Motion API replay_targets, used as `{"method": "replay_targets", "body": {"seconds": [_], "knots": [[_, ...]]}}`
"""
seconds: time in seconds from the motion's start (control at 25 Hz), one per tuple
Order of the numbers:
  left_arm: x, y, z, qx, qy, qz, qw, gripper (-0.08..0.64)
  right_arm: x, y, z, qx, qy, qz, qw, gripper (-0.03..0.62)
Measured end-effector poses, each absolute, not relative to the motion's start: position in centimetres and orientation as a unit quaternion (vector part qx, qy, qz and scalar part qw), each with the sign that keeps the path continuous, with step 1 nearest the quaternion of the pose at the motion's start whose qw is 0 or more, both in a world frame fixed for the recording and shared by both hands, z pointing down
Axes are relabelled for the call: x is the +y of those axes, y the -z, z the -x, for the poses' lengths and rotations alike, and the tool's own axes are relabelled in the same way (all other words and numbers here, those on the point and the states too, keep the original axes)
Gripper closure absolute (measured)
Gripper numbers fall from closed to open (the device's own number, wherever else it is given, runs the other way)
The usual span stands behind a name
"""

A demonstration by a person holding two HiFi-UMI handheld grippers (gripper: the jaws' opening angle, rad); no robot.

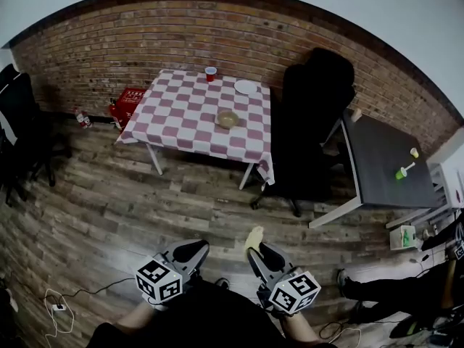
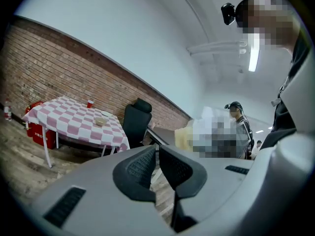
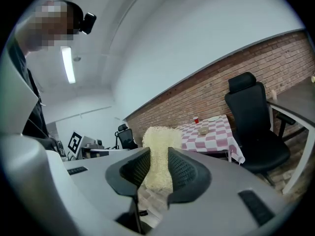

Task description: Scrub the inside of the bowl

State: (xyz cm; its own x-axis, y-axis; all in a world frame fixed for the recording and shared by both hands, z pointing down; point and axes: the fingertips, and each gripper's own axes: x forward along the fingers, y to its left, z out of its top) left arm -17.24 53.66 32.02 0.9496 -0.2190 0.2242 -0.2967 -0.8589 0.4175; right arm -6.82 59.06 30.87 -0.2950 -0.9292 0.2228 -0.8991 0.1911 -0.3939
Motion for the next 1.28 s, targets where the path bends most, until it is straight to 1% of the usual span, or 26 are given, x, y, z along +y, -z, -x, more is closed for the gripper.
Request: {"method": "replay_targets", "body": {"seconds": [0.24, 0.56, 1.0, 1.28], "knots": [[54.6, -32.6, 15.5, -0.144, -0.091, -0.957, 0.236, 0.528, 59.2, -32.7, 5.4, 0.783, 0.221, 0.581, 0.0, 0.469], [50.4, -34.1, 14.3, -0.161, -0.101, -0.949, 0.252, 0.528, 55.5, -34.4, 4.2, 0.784, 0.219, 0.58, -0.033, 0.469], [38.6, -33.2, 10.4, -0.11, -0.097, -0.956, 0.253, 0.528, 44.8, -35.0, 2.1, 0.759, 0.257, 0.597, -0.036, 0.469], [29.9, -33.1, 10.6, -0.096, -0.092, -0.957, 0.257, 0.528, 37.0, -34.7, 3.0, 0.748, 0.264, 0.607, -0.05, 0.469]]}}
